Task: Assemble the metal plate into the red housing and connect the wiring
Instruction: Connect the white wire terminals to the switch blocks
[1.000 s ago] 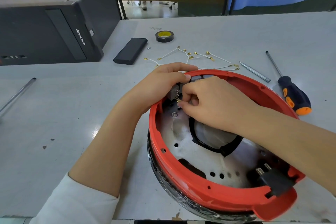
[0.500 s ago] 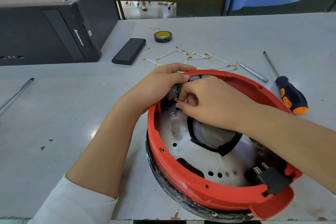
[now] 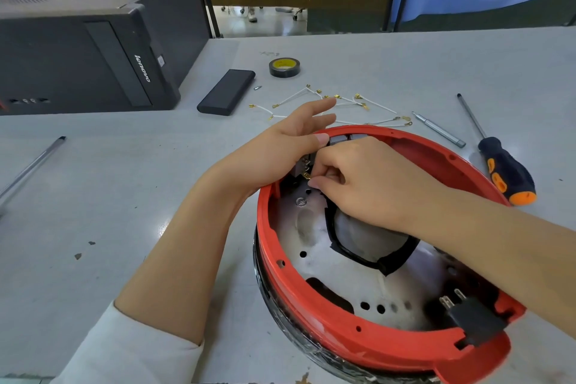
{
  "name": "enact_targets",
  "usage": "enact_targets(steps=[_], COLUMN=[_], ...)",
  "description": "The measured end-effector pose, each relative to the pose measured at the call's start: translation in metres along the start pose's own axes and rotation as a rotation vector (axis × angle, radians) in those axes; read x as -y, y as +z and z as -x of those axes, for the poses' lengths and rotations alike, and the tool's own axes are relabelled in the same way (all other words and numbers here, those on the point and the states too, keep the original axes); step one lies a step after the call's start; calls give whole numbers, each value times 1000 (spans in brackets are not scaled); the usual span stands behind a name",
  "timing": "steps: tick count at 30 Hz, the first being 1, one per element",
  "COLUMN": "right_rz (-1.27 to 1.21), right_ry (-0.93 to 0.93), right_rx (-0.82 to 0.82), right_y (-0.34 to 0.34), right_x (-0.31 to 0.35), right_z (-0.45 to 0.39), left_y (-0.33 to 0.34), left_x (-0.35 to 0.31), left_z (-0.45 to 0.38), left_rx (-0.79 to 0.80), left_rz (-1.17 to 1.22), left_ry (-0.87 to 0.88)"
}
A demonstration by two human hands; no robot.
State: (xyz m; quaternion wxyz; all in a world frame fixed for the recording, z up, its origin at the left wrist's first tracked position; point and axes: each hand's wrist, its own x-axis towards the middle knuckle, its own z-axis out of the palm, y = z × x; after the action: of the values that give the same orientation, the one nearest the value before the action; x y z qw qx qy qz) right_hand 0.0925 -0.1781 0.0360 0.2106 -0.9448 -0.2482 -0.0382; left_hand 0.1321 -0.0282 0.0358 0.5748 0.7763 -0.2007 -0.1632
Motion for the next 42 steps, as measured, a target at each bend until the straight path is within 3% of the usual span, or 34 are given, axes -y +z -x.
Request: enact_targets(steps=[13,20,27,34,42], right_rz=[15,-165,-179,124,103], right_ry=[-2,190,331,338,294], right_rx=[-17,-188,-115,204,189], right_y=[-4,-44,-75,-34,-35], right_x=[0,-12,-73,-114,-123], right_z=[-1,4,-29,-64,-60], left_y=[2,4,3,3,1], left_x=[-3,-3,-5,-7,0], left_z=[-1,2,2,4,0], left_rx=[-58,-103,-89,-56,-28], left_rz=[9,121,143,244,249], left_ry=[-8,-82,-109,-115,-92])
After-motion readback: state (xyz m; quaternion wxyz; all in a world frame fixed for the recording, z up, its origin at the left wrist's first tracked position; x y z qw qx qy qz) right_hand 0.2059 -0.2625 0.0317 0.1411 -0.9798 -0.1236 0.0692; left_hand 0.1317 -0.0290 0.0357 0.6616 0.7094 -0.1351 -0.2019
